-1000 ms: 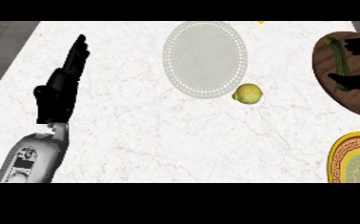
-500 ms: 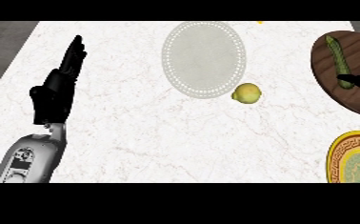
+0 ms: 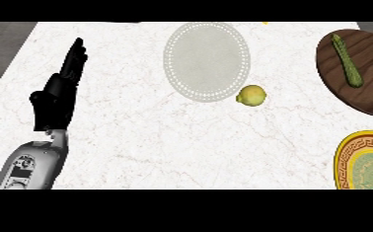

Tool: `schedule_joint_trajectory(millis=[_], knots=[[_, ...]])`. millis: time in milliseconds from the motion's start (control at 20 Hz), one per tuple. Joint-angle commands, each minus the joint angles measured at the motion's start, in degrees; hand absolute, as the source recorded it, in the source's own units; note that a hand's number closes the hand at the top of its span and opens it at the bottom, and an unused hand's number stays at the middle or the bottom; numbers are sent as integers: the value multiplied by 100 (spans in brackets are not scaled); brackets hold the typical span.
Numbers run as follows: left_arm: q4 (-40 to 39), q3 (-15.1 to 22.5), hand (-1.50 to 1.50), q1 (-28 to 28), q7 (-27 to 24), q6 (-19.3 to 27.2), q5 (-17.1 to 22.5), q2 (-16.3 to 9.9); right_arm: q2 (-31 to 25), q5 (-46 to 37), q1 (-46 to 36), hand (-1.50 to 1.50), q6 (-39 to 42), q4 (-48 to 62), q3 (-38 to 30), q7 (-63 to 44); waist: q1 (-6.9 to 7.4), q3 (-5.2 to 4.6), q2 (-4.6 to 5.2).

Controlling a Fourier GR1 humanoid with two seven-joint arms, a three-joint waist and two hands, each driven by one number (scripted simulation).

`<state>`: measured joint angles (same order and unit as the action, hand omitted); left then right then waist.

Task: Pick the squash from the placemat and place it in the bowl

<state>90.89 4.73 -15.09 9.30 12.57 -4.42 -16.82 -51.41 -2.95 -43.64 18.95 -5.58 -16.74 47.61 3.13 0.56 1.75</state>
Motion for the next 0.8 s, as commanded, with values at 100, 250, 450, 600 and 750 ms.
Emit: schedule_joint_trajectory(millis=[100,250,450,600,750], knots=[[-102,-145,0,-14,-6,-14,70,-20,-452,170,556,-150,1368,-21,-153,561,-135,9,-22],[-141,-156,0,6,-43,-69,76,-49,-418,79,743,-150,1595,-217,-39,701,-129,5,-35],[31,-69,0,112,110,23,-23,14,-390,179,1010,-150,1641,-338,-113,825,-119,10,-67],[-117,-241,0,93,-37,-94,65,-128,-391,251,1203,-150,1688,-452,-162,969,-177,8,-55],[133,-97,0,19,180,3,-44,-31,-389,260,1388,-150,1843,-545,-128,979,-176,20,-80]])
